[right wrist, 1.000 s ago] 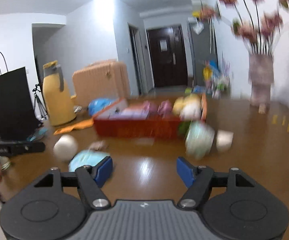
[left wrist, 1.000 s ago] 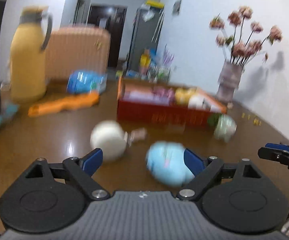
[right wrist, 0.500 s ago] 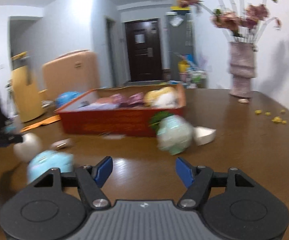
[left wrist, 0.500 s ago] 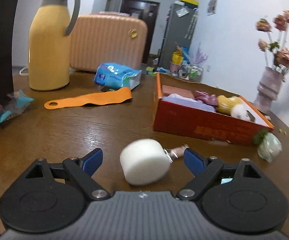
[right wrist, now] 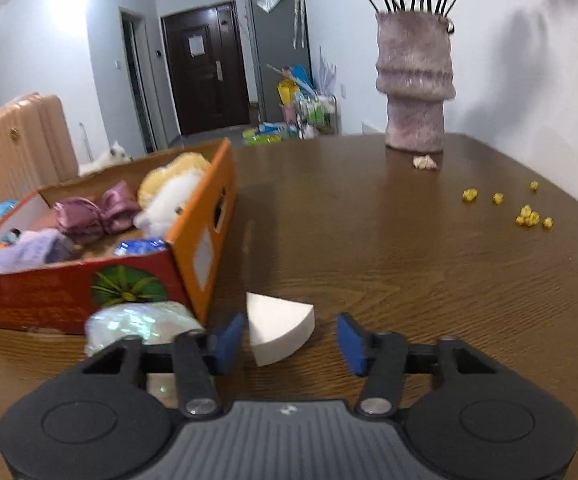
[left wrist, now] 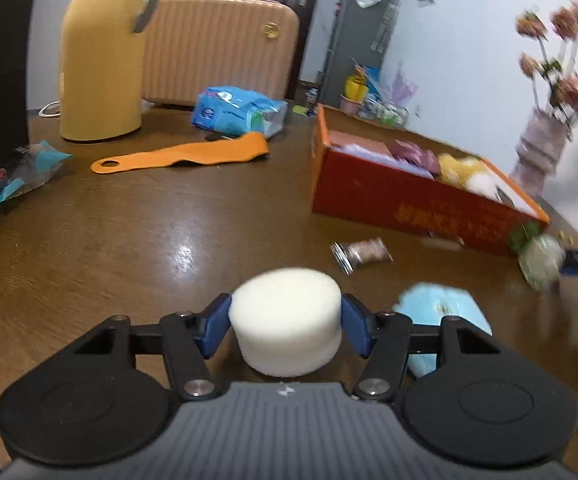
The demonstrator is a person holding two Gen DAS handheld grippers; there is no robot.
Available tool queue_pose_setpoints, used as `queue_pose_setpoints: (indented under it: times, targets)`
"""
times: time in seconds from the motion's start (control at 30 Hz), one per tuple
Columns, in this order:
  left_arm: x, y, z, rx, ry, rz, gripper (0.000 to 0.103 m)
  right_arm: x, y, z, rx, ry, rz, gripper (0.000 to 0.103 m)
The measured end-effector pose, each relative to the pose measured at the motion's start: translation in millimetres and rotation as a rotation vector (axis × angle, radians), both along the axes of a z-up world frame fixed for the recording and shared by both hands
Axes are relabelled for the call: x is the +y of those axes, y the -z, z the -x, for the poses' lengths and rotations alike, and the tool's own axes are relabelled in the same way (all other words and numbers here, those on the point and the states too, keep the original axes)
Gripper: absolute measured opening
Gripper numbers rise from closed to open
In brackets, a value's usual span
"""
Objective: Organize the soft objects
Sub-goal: 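Grasp the white foam cylinder with the left gripper while the right grasps the white foam wedge, then carry both foam pieces into the box and open both grippers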
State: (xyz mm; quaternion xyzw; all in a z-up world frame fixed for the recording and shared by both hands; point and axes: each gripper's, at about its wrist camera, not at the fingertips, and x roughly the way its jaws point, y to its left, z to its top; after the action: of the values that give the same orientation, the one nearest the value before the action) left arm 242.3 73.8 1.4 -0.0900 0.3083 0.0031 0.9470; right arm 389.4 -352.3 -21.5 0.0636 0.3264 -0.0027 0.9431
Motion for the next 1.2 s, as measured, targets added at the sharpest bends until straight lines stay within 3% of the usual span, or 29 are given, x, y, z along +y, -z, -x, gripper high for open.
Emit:
queue_pose_setpoints:
  times: [0.07, 0.17, 0.37, 0.4, 0.47, 0.7, 0.87, 1.0, 1.07, 1.13, 1.2]
  targets:
    - [-5, 3, 2, 0.017, 0.019, -0.022, 0.066, 1, 4, -1, -0.008, -0.016, -0.009, 0.028]
    - [-6, 4, 6, 0.02, 0.021, -0.027, 0.079, 3, -2, 13, -0.026, 0.006, 0.021, 0.028]
    - [-4, 5, 1, 0.003, 0.016, -0.049, 0.081, 4, -6, 85, -0.035, -0.034, 0.061, 0.028]
    - [-4, 6, -2, 0.01, 0.012, -0.049, 0.078, 8, -6, 101, -0.035, -0.063, 0.064, 0.028]
    - [-5, 8, -8, 0.034, 0.032, -0.054, 0.057, 17, -6, 127, -0.032, -0.124, 0.04, 0.028]
    - [-10, 9, 2, 0.022, 0.079, -0.059, 0.056, 64, -7, 178, -0.016, -0.311, 0.011, 0.029]
    - [-9, -3, 12, -0.007, 0.082, -0.044, 0.055, 64, -17, 181, -0.04, -0.302, 0.007, 0.029]
    - [-22, -47, -7, -0.127, 0.165, 0.019, 0.055, 64, -45, 164, -0.123, -0.373, -0.007, 0.029]
    - [-41, -77, -36, -0.162, 0.255, 0.05, 0.057, 67, -69, 137, -0.184, -0.405, 0.01, 0.029]
    - [-61, -96, -78, -0.121, 0.377, 0.111, 0.058, 70, -88, 96, -0.206, -0.412, 0.012, 0.029]
    - [-90, -104, -126, -0.074, 0.455, 0.078, 0.058, 76, -100, 40, -0.173, -0.411, 0.007, 0.029]
